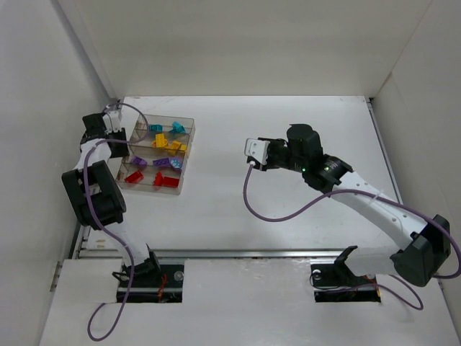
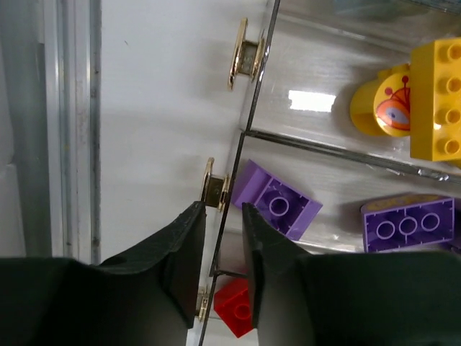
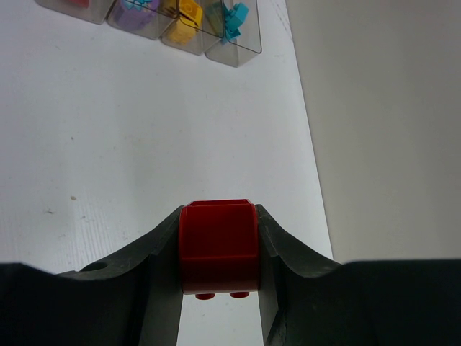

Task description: Sort the legos into containers by color

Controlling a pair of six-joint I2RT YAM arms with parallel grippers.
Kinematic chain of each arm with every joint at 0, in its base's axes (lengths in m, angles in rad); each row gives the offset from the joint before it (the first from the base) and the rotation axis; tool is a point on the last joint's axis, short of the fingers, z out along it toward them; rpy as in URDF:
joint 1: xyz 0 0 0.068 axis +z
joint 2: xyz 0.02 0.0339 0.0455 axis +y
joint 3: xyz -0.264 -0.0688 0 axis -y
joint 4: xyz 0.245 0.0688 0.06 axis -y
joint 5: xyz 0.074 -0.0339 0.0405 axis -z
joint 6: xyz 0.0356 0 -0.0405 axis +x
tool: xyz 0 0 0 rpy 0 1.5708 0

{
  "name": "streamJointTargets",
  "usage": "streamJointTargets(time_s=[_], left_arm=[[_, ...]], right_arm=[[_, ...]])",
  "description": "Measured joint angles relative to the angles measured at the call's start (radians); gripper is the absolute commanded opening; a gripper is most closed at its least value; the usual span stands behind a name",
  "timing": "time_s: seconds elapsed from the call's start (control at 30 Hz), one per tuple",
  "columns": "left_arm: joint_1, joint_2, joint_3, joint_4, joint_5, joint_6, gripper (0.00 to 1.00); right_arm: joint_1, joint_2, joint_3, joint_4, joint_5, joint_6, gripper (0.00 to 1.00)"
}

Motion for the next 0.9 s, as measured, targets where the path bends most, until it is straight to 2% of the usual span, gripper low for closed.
streamJointTargets(time_s=[0.07,0.13,0.67,0.73,0.8,0.83,0.9], left_arm=[[0.007,0.003,-0.005,-0.002,0.023,0.000,0.14],[0.014,0.004,-0.014,-0.002,0.049,0.002,0.11],[0.016,-0.016,-0.073,0.000,0.125,-0.014,0.11],[0.017,-0.025,-0.077,-0.004,0.132,-0.021,0.18],[0.017,-0.034,-0.077,-0.010,0.137,-0.026,0.29],[0.017,-0.037,-0.077,-0.010,0.137,-0.027,0.38],[0.015,-0.040,-0.074,-0.012,0.136,-0.032,0.46]], right_arm=[[0.000,0.000,0.000,0.000,-0.002,0.000,0.00],[0.000,0.001,0.000,0.000,-0.008,0.000,0.00],[0.000,0.022,0.010,0.000,-0.066,0.001,0.00],[0.000,0.022,0.016,0.000,-0.071,0.005,0.00],[0.000,0.026,0.023,0.000,-0.078,0.009,0.00],[0.000,0.030,0.028,0.000,-0.080,0.013,0.00],[0.000,0.041,0.040,0.000,-0.084,0.026,0.00]])
